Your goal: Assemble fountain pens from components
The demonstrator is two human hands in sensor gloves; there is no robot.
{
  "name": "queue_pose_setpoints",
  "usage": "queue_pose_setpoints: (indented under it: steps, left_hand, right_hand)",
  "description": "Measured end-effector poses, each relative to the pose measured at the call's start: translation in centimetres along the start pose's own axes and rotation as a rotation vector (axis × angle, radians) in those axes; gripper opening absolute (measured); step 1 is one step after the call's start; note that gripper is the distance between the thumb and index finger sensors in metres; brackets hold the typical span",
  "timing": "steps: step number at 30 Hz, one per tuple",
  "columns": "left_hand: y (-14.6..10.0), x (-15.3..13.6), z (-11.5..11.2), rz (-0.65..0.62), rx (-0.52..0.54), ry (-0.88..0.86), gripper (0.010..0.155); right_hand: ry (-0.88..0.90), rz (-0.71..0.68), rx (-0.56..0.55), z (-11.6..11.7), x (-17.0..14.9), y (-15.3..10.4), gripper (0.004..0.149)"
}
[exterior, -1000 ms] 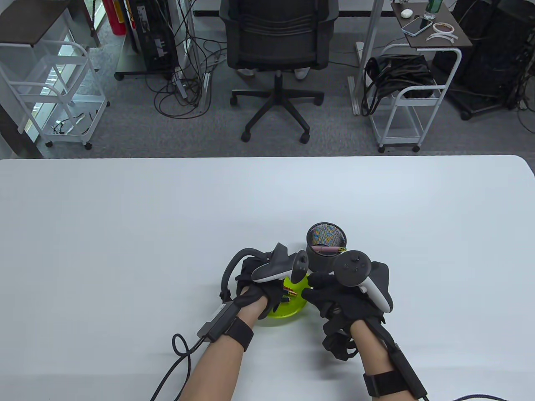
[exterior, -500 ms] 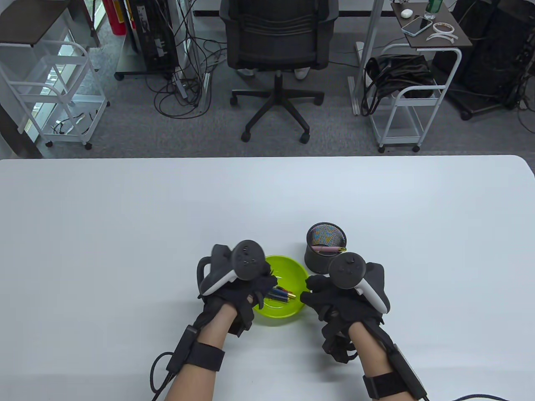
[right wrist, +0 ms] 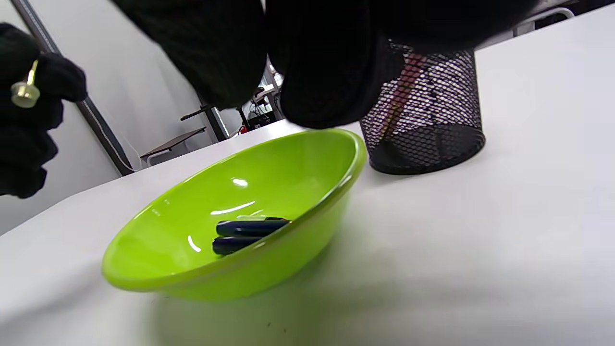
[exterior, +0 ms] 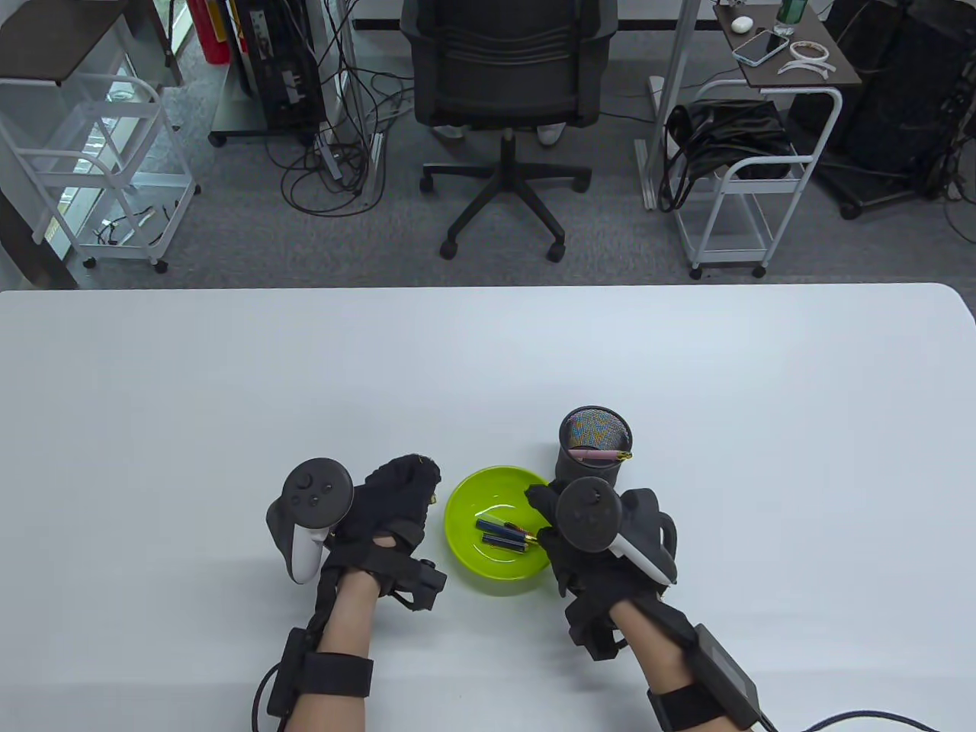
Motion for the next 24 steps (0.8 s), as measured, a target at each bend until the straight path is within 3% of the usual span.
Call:
queue_pose_setpoints:
  steps: [5, 9, 18, 24]
  left_hand:
    - [-0.1, 0.2, 0.2, 0.004, 0.016, -0.043, 0.046]
    - [-0.3, 0.4, 0.5, -0.006, 0.041, -0.052, 0.046]
    - [-0.4, 0.1, 1.8, -0.009, 0.094, -0.06, 0.045]
    - [-0.4, -0.3, 1.9, 0.007, 0.104, -0.099, 0.045]
  right_hand:
    - [-0.11, 0.004, 0.087, 1.2, 1.5, 1.4, 0.049]
    - [-0.208, 0.075, 0.11, 1.8, 1.9, 3.3, 0.045]
    - [-0.392, 0.27, 0.295, 4.9, 1.9, 7.5, 0.048]
    - [-0.417, 0.307, 0.303, 5.5, 2.0, 8.7, 0.045]
Point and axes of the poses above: the tracker on the back of each hand, its own x axis roughly to the thumb side, its own y axis roughly from the wrist to the fingertips, z = x × y, the point moved 3 cm from there along y, roughly from the wrist to the fingertips, and after that the axes turned 9 degrees about -z, right-handed, at the moved point
